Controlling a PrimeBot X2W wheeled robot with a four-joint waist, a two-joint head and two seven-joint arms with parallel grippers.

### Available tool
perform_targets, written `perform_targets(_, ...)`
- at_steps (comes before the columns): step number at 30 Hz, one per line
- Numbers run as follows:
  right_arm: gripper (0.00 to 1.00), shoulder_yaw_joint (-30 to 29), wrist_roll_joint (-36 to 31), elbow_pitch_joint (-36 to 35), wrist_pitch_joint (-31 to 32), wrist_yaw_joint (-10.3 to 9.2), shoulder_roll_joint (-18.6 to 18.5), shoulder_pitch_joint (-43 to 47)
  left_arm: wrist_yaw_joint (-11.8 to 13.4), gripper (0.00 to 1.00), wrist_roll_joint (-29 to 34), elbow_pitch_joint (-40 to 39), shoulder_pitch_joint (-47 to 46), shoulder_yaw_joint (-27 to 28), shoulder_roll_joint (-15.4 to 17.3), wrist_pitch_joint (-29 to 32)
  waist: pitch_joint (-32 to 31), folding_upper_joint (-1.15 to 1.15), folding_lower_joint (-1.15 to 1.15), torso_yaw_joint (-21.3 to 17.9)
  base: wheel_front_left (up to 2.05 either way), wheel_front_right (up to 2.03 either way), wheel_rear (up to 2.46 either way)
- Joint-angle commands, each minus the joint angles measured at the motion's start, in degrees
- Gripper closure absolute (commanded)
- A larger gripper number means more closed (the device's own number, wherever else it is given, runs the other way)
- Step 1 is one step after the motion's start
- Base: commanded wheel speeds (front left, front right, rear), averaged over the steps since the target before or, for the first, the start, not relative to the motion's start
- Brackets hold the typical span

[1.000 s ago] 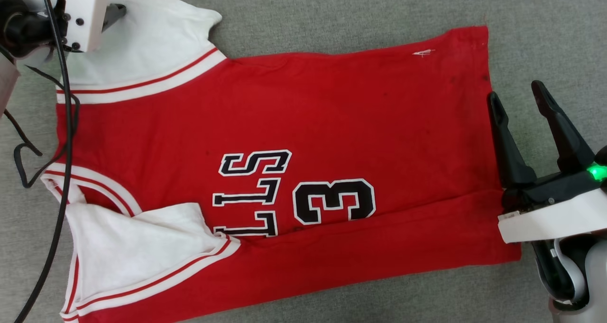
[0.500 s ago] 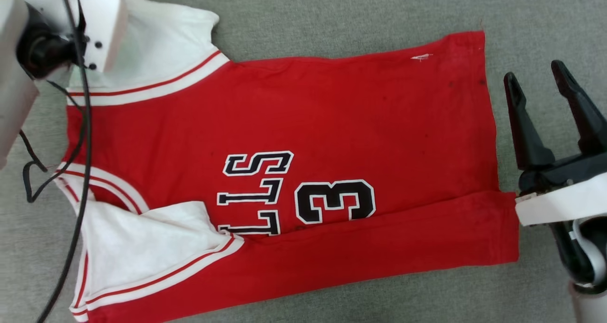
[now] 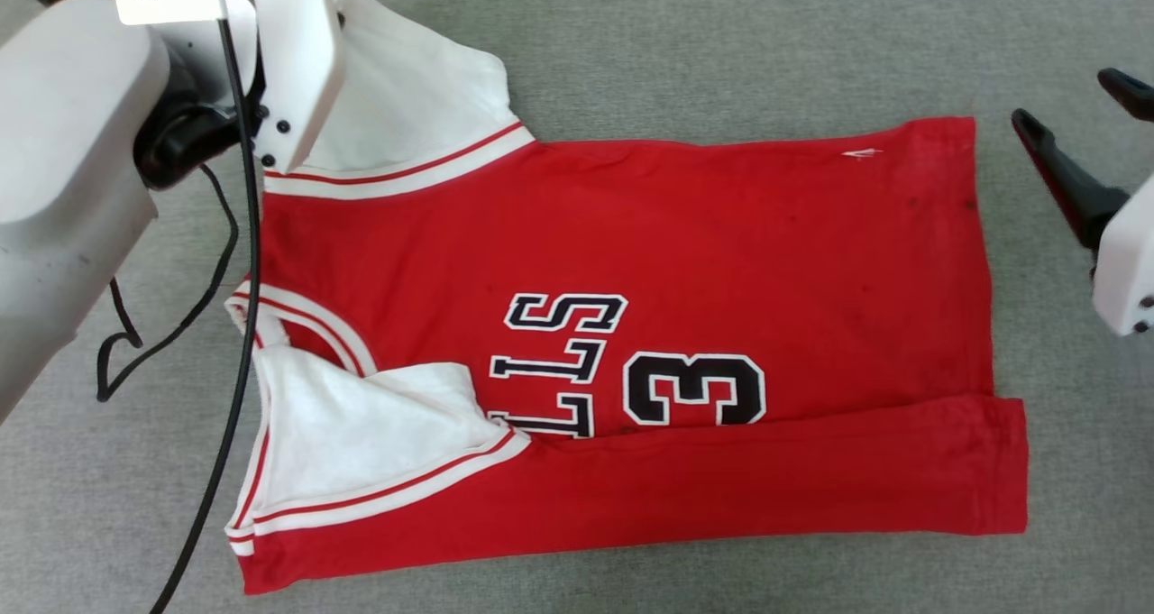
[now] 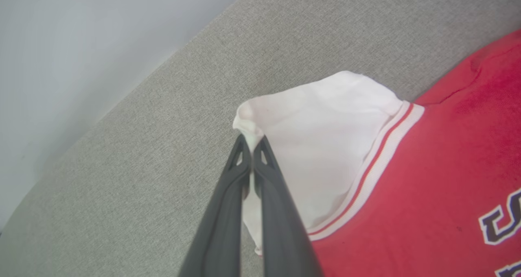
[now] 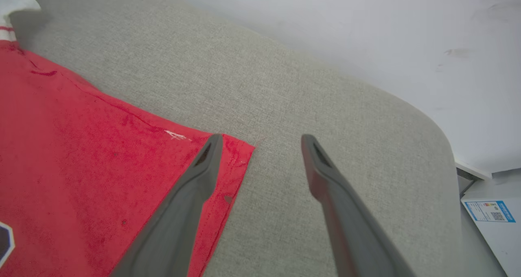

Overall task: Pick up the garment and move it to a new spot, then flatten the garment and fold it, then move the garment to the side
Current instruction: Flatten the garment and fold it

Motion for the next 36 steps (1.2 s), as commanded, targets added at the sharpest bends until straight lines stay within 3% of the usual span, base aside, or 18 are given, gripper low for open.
perform_targets(1, 0.0, 1.1, 1.0, 1.3, 2.7, -0.06, -1.5, -1.9, 0.0, 1.0, 0.2, -0.6, 0.0, -0.5, -0.1, -0.6, -0.3, 0.0, 0.0, 0.8, 0.0, 0.0, 0.0)
perform_targets(7, 0.0, 6.4, 6.8, 7.8, 15.5, -0.05, -5.3, -8.4, 0.0, 1.0, 0.3, -3.4, -1.1, -1.5, -0.5, -2.1, 0.7, 0.0, 0.0, 2.6, 0.0, 0.0, 0.0)
perform_targets(11, 0.0, 8.7, 7.8, 12.3, 19.5, -0.05, -5.4, -12.5, 0.0, 1.0, 0.4, -4.3, -2.2, -1.7, -0.8, -2.8, 2.0, 0.0, 0.0, 3.7, 0.0, 0.0, 0.0)
perform_targets(19, 0.0, 14.0, 7.7, 21.4, 20.8, -0.05, -3.3, -17.2, 0.0, 1.0, 0.6, -4.4, -3.0, -2.5, -1.3, -4.1, 3.5, 0.0, 0.0, 5.1, 0.0, 0.0, 0.0)
perform_targets(27, 0.0, 20.6, 8.3, 28.4, 18.5, -0.02, -2.4, -15.6, 0.0, 1.0, -0.2, -3.4, -3.3, -3.5, -1.9, -5.0, 3.8, 0.0, 0.0, 5.6, 0.0, 0.0, 0.0)
perform_targets(28, 0.65, 20.7, 8.3, 28.7, 17.3, -0.03, -2.3, -15.8, 0.0, 1.0, -0.4, -3.2, -3.2, -3.6, -1.8, -5.2, 3.7, 0.0, 0.0, 5.6, 0.0, 0.0, 0.0)
perform_targets(29, 1.0, 20.5, 8.4, 29.1, 15.9, -0.04, -2.3, -16.1, 0.0, 1.0, -0.5, -3.0, -3.1, -3.8, -1.7, -5.3, 3.5, 0.0, 0.0, 5.5, 0.0, 0.0, 0.0)
perform_targets(36, 1.0, 18.7, 9.3, 30.9, 6.0, -0.07, -2.4, -16.5, 0.0, 1.0, -2.3, -1.9, -0.4, -4.2, -0.6, -7.6, -0.8, 0.0, 0.0, 4.9, 0.0, 0.0, 0.0)
